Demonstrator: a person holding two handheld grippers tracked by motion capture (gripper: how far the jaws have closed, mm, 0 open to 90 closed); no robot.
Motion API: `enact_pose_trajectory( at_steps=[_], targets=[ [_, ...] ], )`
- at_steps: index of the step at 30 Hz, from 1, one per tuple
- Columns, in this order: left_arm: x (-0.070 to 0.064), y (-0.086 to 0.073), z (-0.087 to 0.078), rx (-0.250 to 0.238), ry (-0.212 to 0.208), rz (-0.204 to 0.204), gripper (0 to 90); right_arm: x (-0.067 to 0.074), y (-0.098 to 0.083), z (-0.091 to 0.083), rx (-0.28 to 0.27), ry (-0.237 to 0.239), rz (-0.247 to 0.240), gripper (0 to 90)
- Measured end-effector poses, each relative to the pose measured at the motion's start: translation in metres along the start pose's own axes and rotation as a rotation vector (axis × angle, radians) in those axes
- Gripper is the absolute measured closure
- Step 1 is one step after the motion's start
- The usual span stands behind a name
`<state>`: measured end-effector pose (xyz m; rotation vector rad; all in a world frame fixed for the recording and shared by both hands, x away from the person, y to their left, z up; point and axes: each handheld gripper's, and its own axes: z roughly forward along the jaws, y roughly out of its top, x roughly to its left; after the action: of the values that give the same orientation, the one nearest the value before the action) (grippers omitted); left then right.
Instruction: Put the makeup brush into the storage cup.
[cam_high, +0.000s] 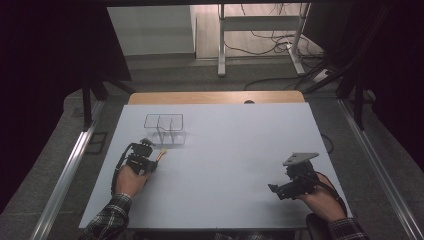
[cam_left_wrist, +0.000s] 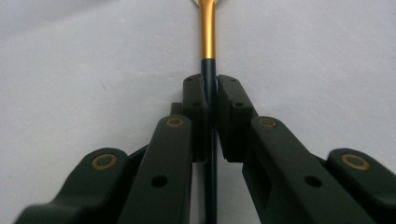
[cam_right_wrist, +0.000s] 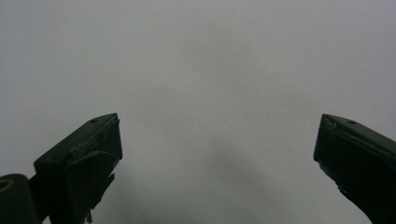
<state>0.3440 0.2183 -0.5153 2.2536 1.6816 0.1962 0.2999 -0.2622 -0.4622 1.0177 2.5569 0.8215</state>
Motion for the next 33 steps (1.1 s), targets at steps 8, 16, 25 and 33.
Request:
enact_pose_trajectory(
  at_steps=[8,16,25,33],
  targets=[
    [0.003,0.0,-0.001,-0.003,-0.019,0.021,83.4,0.0,0.0,0.0,-0.002,0.001,0.003,1.0],
    [-0.003,0.001,-0.005,-0.027,-0.032,0.057,83.4,-0.001,0.0,0.0,-0.006,0.003,0.009,0.6],
    [-0.005,0.0,-0.008,-0.042,-0.052,0.079,83.4,-0.001,0.0,-0.001,-0.007,0.005,0.014,0.5],
    [-0.006,-0.002,-0.012,-0.059,-0.071,0.098,83.4,-0.001,0.0,-0.001,-0.009,0.006,0.014,0.2]
  ],
)
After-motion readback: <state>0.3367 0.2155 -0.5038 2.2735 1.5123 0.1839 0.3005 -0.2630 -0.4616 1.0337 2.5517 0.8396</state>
